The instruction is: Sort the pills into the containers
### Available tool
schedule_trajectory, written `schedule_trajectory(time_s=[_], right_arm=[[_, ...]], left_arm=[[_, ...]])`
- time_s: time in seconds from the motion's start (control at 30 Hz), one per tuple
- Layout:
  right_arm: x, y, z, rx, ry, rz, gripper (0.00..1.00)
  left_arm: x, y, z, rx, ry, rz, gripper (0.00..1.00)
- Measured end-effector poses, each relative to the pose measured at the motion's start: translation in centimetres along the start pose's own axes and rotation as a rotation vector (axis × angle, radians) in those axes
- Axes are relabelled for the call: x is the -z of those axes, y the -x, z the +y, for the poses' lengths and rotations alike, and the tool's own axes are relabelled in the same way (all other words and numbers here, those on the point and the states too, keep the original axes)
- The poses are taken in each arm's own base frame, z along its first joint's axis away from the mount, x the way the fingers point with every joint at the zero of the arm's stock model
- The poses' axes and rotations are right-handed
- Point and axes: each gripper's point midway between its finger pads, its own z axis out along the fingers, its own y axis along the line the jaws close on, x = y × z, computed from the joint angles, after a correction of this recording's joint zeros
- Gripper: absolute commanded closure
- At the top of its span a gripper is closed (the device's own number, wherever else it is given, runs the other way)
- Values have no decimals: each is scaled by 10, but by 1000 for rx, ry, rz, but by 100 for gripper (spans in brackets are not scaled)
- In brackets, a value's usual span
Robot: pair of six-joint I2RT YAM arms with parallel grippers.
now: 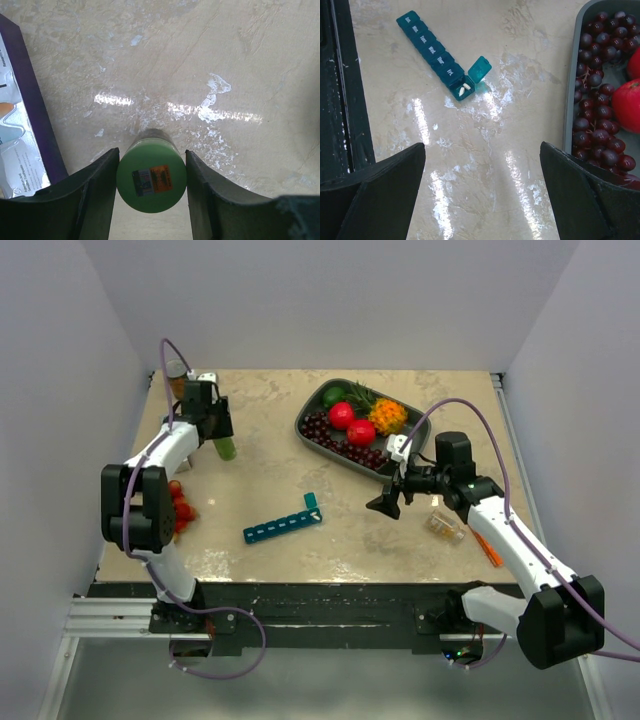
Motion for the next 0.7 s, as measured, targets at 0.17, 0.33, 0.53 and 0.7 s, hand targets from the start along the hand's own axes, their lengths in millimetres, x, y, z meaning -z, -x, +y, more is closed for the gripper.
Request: schedule_trajectory(time_s=[0.17,0.33,0.53,0.7], right_arm=[[1,0,-1,-2,-4,0,1],[1,-1,-2,-3,-7,0,1],[2,-3,-2,-7,-9,3,1],[2,-4,-2,-8,-11,2,1]], left_arm=[[-3,3,1,-7,2,0,89],[-2,2,1,-15,3,9,45],[6,12,1,-11,-5,21,17],[27,42,-4,-2,-38,-49,12]])
